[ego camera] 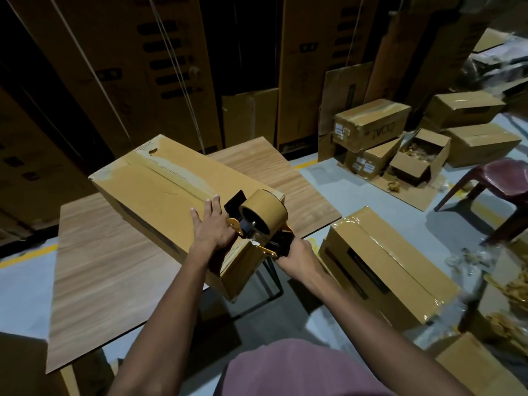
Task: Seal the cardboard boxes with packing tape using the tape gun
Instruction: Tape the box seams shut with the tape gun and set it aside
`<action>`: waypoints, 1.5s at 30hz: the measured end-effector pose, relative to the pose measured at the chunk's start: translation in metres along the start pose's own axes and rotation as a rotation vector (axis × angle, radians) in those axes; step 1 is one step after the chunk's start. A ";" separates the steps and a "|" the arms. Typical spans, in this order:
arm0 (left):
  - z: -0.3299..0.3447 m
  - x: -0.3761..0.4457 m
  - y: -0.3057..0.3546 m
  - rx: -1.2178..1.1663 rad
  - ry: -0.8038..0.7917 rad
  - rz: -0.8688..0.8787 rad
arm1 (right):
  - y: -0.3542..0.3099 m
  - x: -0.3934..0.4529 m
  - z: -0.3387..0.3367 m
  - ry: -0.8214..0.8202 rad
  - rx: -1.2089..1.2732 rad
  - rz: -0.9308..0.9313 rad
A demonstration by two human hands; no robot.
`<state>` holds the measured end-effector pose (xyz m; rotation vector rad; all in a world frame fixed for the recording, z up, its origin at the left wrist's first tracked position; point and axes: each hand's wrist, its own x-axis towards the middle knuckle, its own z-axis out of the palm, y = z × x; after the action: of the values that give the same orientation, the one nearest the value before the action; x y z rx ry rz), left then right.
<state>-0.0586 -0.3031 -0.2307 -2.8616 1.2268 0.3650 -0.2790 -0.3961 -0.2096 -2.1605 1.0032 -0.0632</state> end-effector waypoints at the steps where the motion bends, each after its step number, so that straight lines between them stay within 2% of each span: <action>1: 0.000 0.000 0.001 -0.002 0.005 0.000 | 0.001 -0.002 -0.001 0.000 0.013 -0.006; 8: -0.007 -0.005 0.005 -0.043 -0.001 -0.012 | -0.010 -0.006 -0.028 0.005 -0.028 -0.101; 12: -0.007 -0.004 0.002 -0.029 0.008 0.005 | 0.009 -0.026 -0.037 0.038 -0.083 -0.091; 15: -0.006 -0.004 0.004 -0.029 0.024 -0.002 | 0.026 -0.029 -0.029 0.040 -0.025 -0.040; 21: -0.004 -0.027 0.032 -0.120 0.007 -0.119 | 0.040 -0.021 -0.012 0.000 -0.001 0.017; 25: 0.016 -0.046 0.047 -0.110 0.102 -0.226 | 0.046 -0.014 -0.012 -0.036 0.036 0.075; 34: 0.011 -0.031 0.050 -0.115 0.155 -0.227 | 0.035 -0.006 -0.028 0.051 0.129 -0.030; 38: 0.003 -0.014 0.045 -0.118 0.135 -0.208 | 0.029 0.000 -0.034 0.088 0.044 -0.068; 41: 0.002 -0.005 0.041 -0.137 0.125 -0.203 | 0.046 -0.001 -0.035 0.105 0.034 -0.044; 45: 0.004 -0.003 0.043 -0.165 0.165 -0.193 | 0.075 -0.012 -0.030 0.067 0.180 0.050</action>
<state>-0.0918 -0.3302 -0.2301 -3.1736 0.9683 0.2402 -0.3452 -0.4373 -0.2327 -1.9795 1.0479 -0.1960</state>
